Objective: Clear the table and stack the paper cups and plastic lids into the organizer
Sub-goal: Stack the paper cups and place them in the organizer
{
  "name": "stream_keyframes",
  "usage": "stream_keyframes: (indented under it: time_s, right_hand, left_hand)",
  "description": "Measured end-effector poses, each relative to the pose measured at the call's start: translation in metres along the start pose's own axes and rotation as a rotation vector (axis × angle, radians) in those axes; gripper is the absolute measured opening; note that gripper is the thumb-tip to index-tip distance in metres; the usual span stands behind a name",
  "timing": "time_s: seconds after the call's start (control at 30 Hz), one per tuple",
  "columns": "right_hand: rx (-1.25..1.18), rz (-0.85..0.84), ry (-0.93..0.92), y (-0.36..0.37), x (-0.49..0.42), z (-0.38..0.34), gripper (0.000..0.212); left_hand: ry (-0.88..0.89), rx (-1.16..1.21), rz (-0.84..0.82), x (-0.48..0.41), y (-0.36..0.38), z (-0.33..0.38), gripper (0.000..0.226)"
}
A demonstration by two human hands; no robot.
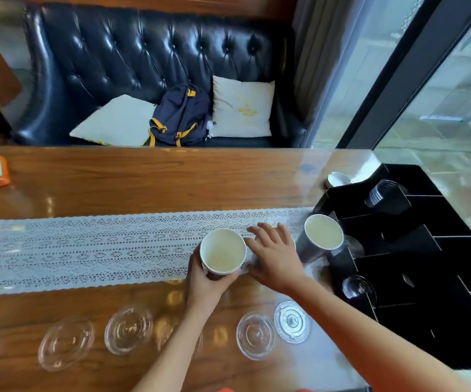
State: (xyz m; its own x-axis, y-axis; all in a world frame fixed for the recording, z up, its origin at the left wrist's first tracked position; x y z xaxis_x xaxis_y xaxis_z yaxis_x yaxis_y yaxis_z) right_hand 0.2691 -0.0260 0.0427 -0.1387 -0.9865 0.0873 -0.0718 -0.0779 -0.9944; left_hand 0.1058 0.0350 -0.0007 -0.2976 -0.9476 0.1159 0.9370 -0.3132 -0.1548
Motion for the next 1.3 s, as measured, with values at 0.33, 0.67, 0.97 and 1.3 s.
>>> stream_keyframes:
  time_s: [0.33,0.67,0.97,1.3]
  right_hand:
    - [-0.005,-0.109,-0.146,-0.011,-0.010,0.034,0.091]
    - [-0.152,-0.131,-0.161,-0.088,-0.033,0.033,0.079]
    - [-0.465,0.071,-0.226,-0.183,-0.024,0.028,0.077]
    - [-0.248,-0.023,-0.329,-0.126,-0.034,-0.007,0.074]
  left_hand:
    - [-0.049,-0.062,0.006,0.000,0.022,-0.009,0.090]
    - [-0.123,-0.136,-0.077,-0.010,0.021,-0.004,0.096]
    - [-0.112,-0.217,-0.029,-0.008,0.028,0.006,0.088]
    - [-0.009,-0.450,-0.105,-0.014,0.032,0.022,0.077]
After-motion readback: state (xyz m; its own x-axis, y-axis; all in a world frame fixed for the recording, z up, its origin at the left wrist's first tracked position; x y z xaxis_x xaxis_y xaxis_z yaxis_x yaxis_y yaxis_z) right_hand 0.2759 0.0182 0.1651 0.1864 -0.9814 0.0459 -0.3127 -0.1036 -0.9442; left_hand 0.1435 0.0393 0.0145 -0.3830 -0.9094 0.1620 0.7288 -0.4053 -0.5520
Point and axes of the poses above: each hand's wrist, its own x-axis away from the middle knuckle, its own y-axis out of the palm, z = x × y, the point moved 2 cm from there along -x, towards the middle knuckle, and after that the axes turned 1 degree about -x, right-handed, at the moved point
